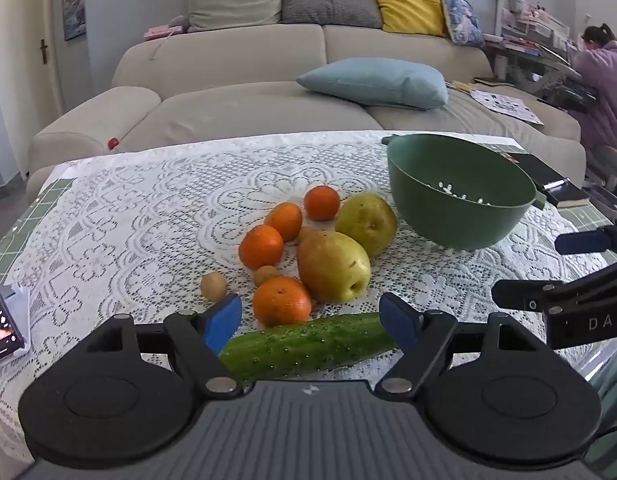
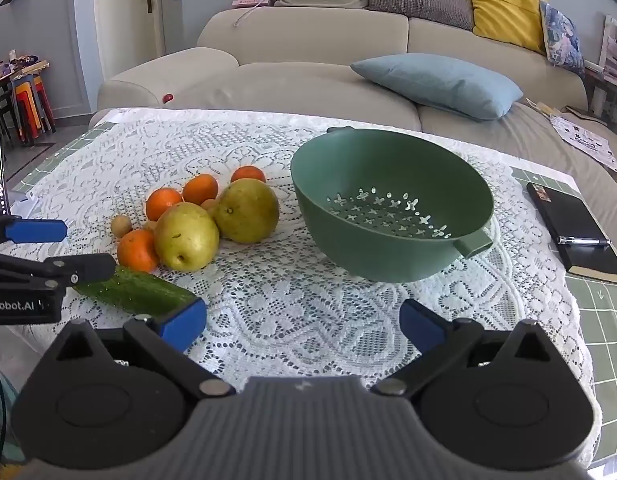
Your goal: Organize fruits
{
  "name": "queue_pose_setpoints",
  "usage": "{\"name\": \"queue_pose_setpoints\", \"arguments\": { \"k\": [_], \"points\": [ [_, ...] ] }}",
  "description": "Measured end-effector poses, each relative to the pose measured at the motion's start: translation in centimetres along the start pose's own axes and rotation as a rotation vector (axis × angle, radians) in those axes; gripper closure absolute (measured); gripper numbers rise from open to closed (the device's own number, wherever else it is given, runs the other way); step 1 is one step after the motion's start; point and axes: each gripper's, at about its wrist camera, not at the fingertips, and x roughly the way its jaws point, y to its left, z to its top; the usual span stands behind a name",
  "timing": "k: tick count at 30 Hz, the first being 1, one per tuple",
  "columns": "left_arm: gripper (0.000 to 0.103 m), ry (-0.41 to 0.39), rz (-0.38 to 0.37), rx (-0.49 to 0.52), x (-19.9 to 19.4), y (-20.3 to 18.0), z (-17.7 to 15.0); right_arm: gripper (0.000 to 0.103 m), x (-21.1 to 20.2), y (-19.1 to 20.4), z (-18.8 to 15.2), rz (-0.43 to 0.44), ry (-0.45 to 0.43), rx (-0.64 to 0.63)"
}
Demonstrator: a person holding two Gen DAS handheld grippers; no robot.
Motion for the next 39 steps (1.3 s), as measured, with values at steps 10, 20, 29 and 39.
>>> {"name": "queue_pose_setpoints", "arguments": {
  "k": [10,20,29,39],
  "points": [
    [0.01,0.042,0.068,-0.055,0.18,0.46,-0.05,0.004,0.54,0.24,0.19,-0.009,0.014,0.009],
    [0.01,0.074,0.102,-0.064,0.42,0.57,-0.33,0.004,0.76,0.35,0.27,-0.013,0.018,0.011],
    [0.01,0.081,0.103,-0.055,0.46,0.29,-0.24,0.004,0.95,0.34,0.33,-0.022,0.02,0.018],
    [0.01,0.085,0.103,-0.054,0.53,0.23,-0.28,0.004,0.95,0.31,0.33,-0.027,0.02,0.014]
  ]
}}
